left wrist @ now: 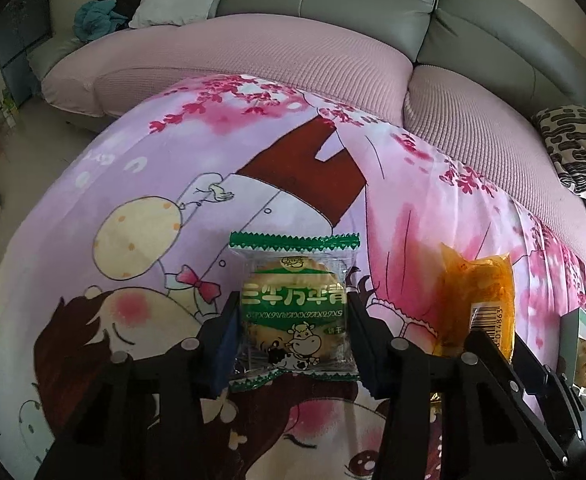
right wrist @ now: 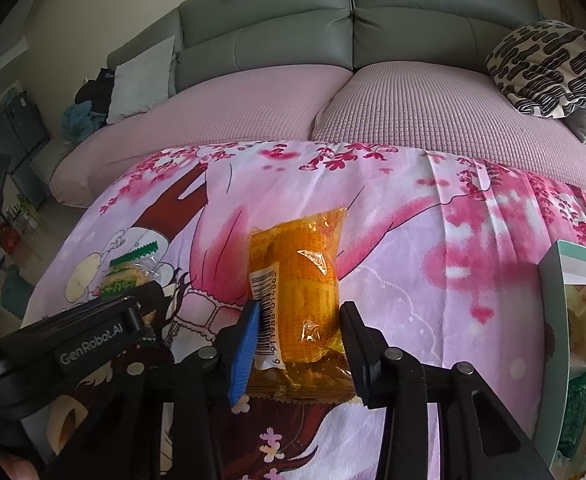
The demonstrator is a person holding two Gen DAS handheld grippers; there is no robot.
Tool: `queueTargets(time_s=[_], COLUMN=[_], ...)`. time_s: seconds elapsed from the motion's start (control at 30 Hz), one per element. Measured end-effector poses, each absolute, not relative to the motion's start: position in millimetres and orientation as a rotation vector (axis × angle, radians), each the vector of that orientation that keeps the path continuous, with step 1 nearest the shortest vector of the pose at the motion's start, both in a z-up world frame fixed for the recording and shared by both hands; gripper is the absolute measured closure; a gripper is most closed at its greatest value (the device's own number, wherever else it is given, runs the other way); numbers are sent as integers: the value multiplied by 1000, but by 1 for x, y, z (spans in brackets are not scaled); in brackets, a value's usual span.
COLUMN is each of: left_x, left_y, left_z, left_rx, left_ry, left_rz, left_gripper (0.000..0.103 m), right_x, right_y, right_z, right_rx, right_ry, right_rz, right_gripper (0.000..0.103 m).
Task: Organize snacks
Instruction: 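Grasp the green-labelled cookie pack with left gripper while right grasps orange cake pack, then lift both packs and carry them over the tray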
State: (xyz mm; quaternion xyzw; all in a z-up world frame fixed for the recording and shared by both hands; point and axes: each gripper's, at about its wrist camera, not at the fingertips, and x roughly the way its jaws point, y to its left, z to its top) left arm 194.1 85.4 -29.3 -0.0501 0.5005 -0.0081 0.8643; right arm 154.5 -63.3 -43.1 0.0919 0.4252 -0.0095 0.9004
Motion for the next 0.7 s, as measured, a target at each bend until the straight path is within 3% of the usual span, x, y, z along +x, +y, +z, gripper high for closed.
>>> queueTargets(time_s=[0.7], left_x=[161], left_y=[83], left_z=[15], left_rx=[-92], left_ry=[966], left_rz=[-15], left_gripper=[52], right_x=[121], right_y=[-71], right_z=[-11], right_rx=[212], right_ry=[830], right_rz=[-23], right_gripper=[62])
